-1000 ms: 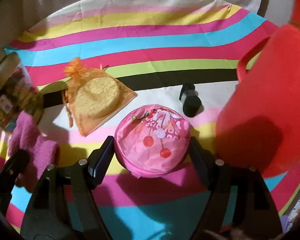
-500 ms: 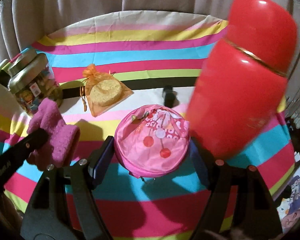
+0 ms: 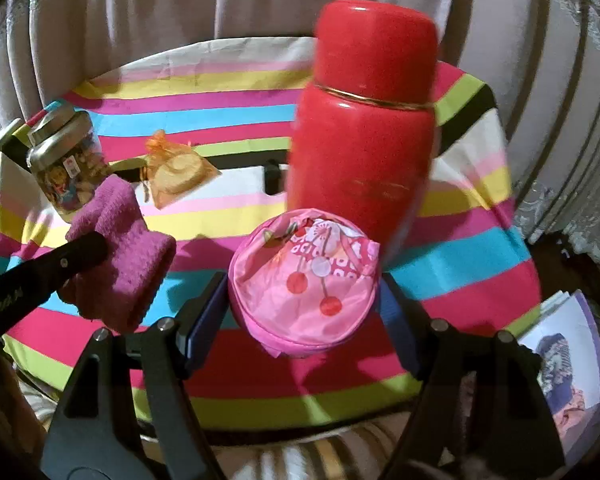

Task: Organize soft objects
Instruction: 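Carry the magenta glove and pink pouch to the white box and release both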

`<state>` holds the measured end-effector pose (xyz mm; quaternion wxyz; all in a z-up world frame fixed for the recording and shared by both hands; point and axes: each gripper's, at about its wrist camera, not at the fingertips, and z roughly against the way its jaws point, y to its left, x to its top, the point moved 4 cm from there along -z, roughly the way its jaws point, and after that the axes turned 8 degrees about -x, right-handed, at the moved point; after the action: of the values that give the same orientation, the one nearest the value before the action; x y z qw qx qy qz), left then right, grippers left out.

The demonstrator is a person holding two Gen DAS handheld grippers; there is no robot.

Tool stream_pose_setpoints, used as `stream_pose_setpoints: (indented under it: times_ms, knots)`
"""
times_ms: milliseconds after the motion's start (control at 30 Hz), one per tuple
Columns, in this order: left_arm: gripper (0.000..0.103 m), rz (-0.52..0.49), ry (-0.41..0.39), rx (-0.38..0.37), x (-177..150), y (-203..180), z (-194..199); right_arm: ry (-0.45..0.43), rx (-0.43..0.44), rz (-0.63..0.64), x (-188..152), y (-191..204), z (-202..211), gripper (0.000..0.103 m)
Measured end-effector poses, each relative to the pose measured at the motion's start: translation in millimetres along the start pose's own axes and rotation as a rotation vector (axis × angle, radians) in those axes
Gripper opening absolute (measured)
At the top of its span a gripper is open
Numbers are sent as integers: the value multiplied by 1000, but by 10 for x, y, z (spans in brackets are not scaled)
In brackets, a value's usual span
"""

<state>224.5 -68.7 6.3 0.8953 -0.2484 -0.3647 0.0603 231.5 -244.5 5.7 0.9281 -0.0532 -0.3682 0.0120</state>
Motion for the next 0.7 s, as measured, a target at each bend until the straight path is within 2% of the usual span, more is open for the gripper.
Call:
stream_pose_setpoints:
  times_ms: [700]
  knots:
    - [14,-123,150,-183,-535,-1084,-216,29,-99,-97,-346,-1190,241,76]
